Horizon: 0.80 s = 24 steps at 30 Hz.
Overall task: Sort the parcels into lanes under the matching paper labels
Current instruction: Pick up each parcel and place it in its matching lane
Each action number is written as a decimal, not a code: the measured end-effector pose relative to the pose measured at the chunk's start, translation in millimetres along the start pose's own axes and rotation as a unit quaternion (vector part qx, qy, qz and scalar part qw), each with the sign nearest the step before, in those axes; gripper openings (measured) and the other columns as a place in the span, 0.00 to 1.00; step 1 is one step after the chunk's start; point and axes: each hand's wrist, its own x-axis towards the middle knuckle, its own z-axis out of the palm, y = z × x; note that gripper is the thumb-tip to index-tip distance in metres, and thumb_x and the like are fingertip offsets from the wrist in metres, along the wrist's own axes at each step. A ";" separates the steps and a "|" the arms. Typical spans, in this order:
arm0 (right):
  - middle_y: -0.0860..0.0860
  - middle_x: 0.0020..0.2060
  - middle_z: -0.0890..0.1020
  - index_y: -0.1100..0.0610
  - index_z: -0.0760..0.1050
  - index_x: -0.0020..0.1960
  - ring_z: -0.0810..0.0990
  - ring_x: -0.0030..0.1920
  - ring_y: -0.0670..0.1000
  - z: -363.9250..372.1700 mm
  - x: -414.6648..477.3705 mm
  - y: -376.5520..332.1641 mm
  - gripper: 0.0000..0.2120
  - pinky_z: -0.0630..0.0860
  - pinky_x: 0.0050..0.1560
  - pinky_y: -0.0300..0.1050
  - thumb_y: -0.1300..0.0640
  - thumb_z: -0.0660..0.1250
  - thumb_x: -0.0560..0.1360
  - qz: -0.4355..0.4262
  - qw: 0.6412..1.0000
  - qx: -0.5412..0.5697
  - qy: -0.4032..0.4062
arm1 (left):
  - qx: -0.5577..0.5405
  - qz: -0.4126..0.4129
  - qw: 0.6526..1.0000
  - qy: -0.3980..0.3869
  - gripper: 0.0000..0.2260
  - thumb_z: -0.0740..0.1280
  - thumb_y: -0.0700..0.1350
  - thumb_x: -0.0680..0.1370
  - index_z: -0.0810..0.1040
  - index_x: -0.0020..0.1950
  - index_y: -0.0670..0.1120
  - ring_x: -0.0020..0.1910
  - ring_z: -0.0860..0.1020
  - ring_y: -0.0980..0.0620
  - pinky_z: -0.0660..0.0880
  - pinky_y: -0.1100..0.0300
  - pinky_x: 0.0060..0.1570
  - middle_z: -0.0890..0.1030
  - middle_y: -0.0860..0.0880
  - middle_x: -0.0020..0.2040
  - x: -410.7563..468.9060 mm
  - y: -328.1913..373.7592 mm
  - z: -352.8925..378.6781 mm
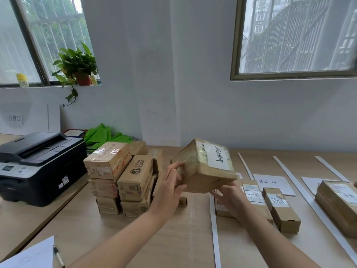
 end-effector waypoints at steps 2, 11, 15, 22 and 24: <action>0.56 0.59 0.83 0.58 0.72 0.68 0.85 0.53 0.50 0.7 -3.0 -6.0 0.29 0.80 0.50 0.53 0.78 0.58 0.71 -0.006 0.999 -0.033 -0.017 | -0.017 -0.043 0.999 0.004 0.16 0.71 0.34 0.75 0.68 0.48 0.52 0.63 0.68 0.71 0.66 0.75 0.59 0.71 0.57 0.67 0.7 -7.4 -1.6; 0.61 0.62 0.75 0.40 0.71 0.68 0.81 0.59 0.61 -0.2 0.9 -0.3 0.40 0.78 0.62 0.61 0.74 0.68 0.65 0.044 0.984 -0.154 -0.076 | -0.125 -0.185 0.975 0.010 0.18 0.66 0.30 0.77 0.72 0.52 0.54 0.59 0.79 0.60 0.78 0.50 0.60 0.81 0.55 0.56 3.3 -36.6 -7.3; 0.60 0.63 0.72 0.42 0.72 0.66 0.80 0.59 0.60 4.8 -0.8 3.2 0.37 0.79 0.60 0.59 0.78 0.69 0.70 0.030 0.981 -0.185 -0.056 | -0.157 -0.200 0.967 0.026 0.17 0.64 0.28 0.77 0.71 0.50 0.51 0.60 0.79 0.52 0.78 0.55 0.57 0.79 0.52 0.54 1.2 -37.3 -7.4; 0.51 0.62 0.82 0.44 0.74 0.69 0.81 0.60 0.53 12.7 -15.4 -1.6 0.21 0.79 0.51 0.49 0.62 0.64 0.81 0.022 0.988 -0.154 -0.002 | -0.061 -0.102 0.989 -0.084 0.13 0.79 0.55 0.67 0.81 0.48 0.56 0.76 0.57 0.61 0.60 0.63 0.71 0.57 0.64 0.77 -8.0 -40.4 -14.6; 0.49 0.63 0.81 0.43 0.77 0.65 0.78 0.63 0.54 12.6 -15.8 -0.1 0.14 0.76 0.56 0.54 0.53 0.60 0.83 0.037 0.990 -0.138 0.021 | -0.099 -0.107 0.980 -0.132 0.17 0.78 0.63 0.65 0.85 0.45 0.53 0.78 0.52 0.62 0.57 0.63 0.72 0.51 0.66 0.78 -13.1 -29.6 -15.3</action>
